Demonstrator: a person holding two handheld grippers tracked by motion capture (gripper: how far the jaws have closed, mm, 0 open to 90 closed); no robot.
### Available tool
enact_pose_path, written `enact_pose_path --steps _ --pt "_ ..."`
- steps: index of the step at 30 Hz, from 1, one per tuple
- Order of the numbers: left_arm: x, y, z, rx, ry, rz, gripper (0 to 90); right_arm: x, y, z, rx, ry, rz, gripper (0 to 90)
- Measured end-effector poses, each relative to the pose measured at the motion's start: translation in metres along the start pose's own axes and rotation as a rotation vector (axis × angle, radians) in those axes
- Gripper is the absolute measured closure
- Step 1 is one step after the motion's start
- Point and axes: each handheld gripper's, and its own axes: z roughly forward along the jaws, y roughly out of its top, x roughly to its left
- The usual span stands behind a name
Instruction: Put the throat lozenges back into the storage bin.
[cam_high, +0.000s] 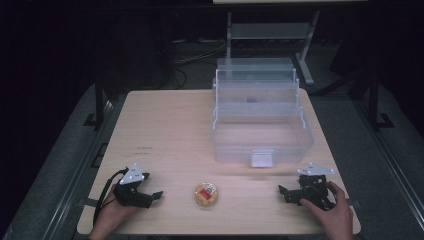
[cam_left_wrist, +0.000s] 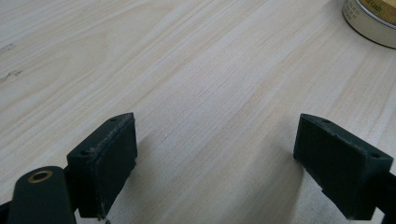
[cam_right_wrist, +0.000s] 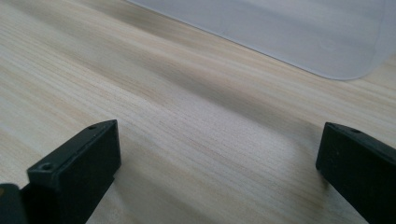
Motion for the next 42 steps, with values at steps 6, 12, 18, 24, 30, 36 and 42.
enact_pose_path --steps 6,12,18,24,30,36,42 --pt "0.0 0.0 0.0 0.0 0.0 -0.001 12.5 0.0 0.0 0.0 0.0 0.0 0.0 0.0" --pt "0.001 0.0 0.0 0.0 -0.004 0.001 12.5 0.0 0.0 0.0 0.0 0.0 0.0 0.0" --pt "0.003 0.004 -0.001 0.024 -0.014 -0.016 13.2 0.0 0.0 0.0 0.0 0.0 0.0 0.0" --pt "0.001 0.009 -0.002 0.059 -0.022 -0.017 13.3 0.0 0.0 0.0 0.0 0.0 0.0 0.0" --pt "-0.003 0.016 -0.006 0.073 -0.021 -0.03 13.3 0.0 0.0 0.0 0.0 0.0 0.0 0.0" --pt "-0.007 0.024 -0.006 0.087 -0.041 -0.026 13.6 0.0 0.0 0.0 0.0 0.0 0.0 0.0" --pt "-0.014 0.035 -0.004 0.093 -0.057 -0.001 13.6 0.0 0.0 0.0 0.0 0.0 -0.001 0.0"
